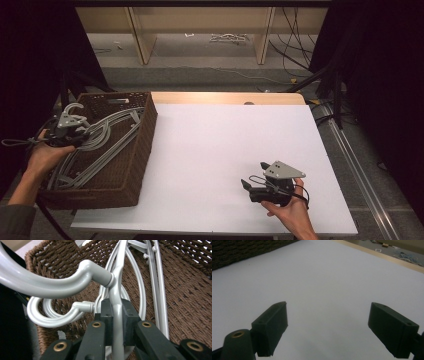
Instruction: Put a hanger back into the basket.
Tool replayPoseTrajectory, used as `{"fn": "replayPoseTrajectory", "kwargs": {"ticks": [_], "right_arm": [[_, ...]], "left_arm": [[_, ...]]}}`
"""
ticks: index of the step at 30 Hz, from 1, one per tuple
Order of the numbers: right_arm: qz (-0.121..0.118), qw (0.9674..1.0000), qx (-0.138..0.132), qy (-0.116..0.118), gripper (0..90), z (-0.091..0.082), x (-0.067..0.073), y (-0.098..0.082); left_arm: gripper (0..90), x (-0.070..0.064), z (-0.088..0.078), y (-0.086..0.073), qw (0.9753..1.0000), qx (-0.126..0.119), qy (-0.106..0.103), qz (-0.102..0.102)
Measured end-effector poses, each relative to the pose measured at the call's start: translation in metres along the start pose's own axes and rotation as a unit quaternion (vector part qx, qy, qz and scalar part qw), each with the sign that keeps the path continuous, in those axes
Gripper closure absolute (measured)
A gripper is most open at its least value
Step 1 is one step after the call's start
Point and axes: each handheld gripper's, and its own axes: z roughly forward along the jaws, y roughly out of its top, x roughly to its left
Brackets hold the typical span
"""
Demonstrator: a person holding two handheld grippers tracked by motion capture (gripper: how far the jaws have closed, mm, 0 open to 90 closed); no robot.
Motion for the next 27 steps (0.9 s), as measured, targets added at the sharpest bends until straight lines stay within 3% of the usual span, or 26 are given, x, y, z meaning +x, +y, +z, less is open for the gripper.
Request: {"fn": "replayPoseTrajectory", "kwargs": {"ticks": [3, 7, 8, 13, 14, 19, 23, 25, 27], "right_arm": [[0.000, 1.0000, 0.000, 0.001, 17.0, 0.000, 0.000, 0.000], [0.002, 1.0000, 0.001, 0.004, 17.1, 0.000, 0.001, 0.000], [0.000, 1.0000, 0.001, 0.003, 17.1, 0.000, 0.001, 0.000], [0.002, 1.0000, 0.002, 0.004, 17.1, 0.000, 0.001, 0.000], [0.002, 1.0000, 0.003, 0.004, 17.1, 0.000, 0.001, 0.000], [0.003, 1.0000, 0.001, 0.002, 17.1, 0.000, 0.001, 0.000], [0.007, 1.0000, -0.003, 0.004, 17.2, 0.000, 0.001, 0.000], [0.007, 1.0000, -0.005, 0.003, 17.2, -0.001, 0.000, 0.000], [0.016, 0.9998, -0.006, 0.009, 17.2, -0.002, 0.000, 0.001]], "left_arm": [[81.9, 0.000, 0.001, 0.000, 1.0000, 0.008, 0.003, 0.001], [81.3, -0.001, 0.006, 0.001, 0.9989, 0.040, 0.023, 0.007], [80.7, -0.002, 0.008, 0.000, 0.9986, 0.043, 0.032, 0.000], [76.5, 0.002, 0.006, -0.002, 0.9984, 0.042, 0.032, -0.022], [73.1, 0.003, 0.003, -0.001, 0.9982, 0.035, 0.036, -0.034], [70.0, 0.001, -0.016, 0.005, 0.9989, 0.005, 0.037, -0.028], [61.9, -0.011, -0.033, 0.010, 0.9988, -0.030, 0.025, -0.029], [55.5, -0.018, -0.041, 0.012, 0.9978, -0.050, 0.022, -0.038], [49.7, -0.027, -0.051, 0.014, 0.9951, -0.081, 0.006, -0.057]]}}
